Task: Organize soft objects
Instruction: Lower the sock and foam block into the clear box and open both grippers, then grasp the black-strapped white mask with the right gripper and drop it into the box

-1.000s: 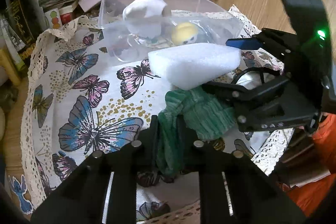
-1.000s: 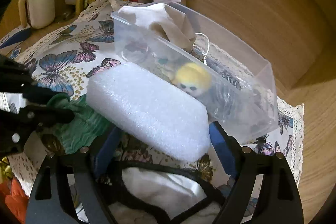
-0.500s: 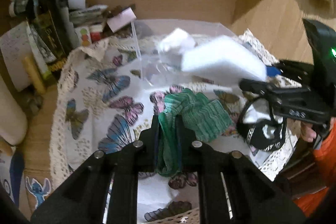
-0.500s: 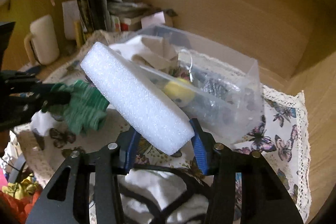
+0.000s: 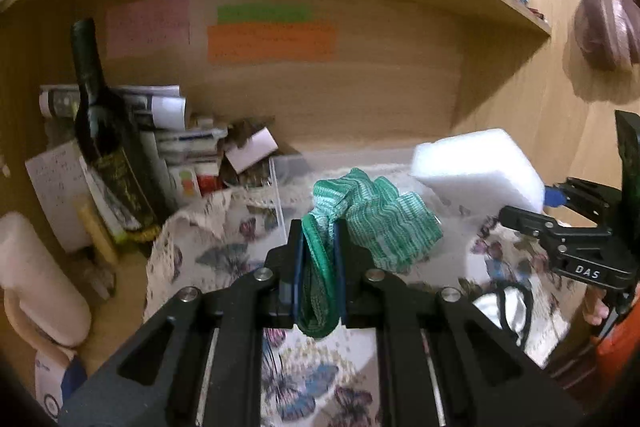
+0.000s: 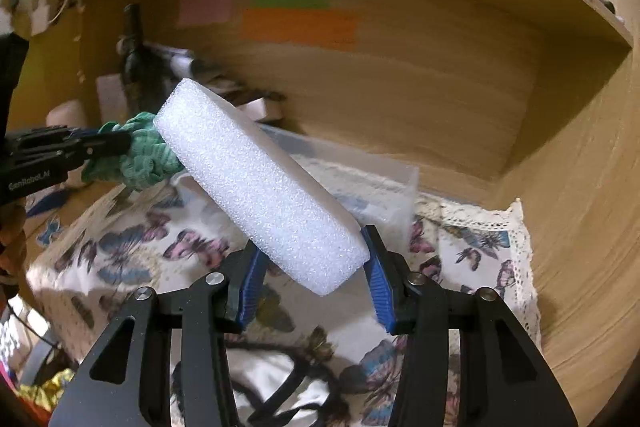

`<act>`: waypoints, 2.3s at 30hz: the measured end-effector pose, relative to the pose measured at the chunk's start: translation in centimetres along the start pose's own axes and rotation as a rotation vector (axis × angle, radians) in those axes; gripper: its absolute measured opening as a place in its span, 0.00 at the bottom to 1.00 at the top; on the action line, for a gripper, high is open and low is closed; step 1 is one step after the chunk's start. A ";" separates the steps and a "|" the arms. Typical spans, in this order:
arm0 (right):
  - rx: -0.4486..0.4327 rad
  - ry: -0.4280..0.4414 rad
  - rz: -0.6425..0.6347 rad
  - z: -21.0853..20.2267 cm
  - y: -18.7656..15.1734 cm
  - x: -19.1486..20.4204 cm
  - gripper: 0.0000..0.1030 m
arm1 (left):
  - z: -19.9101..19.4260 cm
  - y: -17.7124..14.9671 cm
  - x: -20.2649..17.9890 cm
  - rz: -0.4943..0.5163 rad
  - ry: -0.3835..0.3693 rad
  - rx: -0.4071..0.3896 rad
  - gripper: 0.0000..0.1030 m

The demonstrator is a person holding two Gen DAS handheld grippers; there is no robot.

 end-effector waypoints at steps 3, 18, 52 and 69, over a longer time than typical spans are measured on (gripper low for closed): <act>-0.006 -0.027 0.022 0.8 0.5 -0.9 0.42 | 1.3 0.4 0.0 0.000 0.012 0.008 0.12; 0.114 -0.049 0.029 7.8 -0.1 -2.0 0.42 | 11.3 -2.0 -1.4 0.008 -0.012 0.192 0.12; 0.038 -0.017 -0.029 0.8 -0.5 -1.4 0.74 | 6.1 -1.3 -2.4 0.060 -0.035 0.159 0.64; 0.286 0.081 0.070 1.0 -10.5 -0.2 0.39 | 1.3 -3.7 -3.3 0.087 -0.028 0.112 0.82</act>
Point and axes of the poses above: each gripper's, at about its wrist camera, not at the fingertips, and z roughly the way its jaws point, x to its left, y to its top, the point moved 5 cm from there along z, roughly the way its jaws point, and after that the axes turned 11 degrees about -x, right-handed, at the moved point
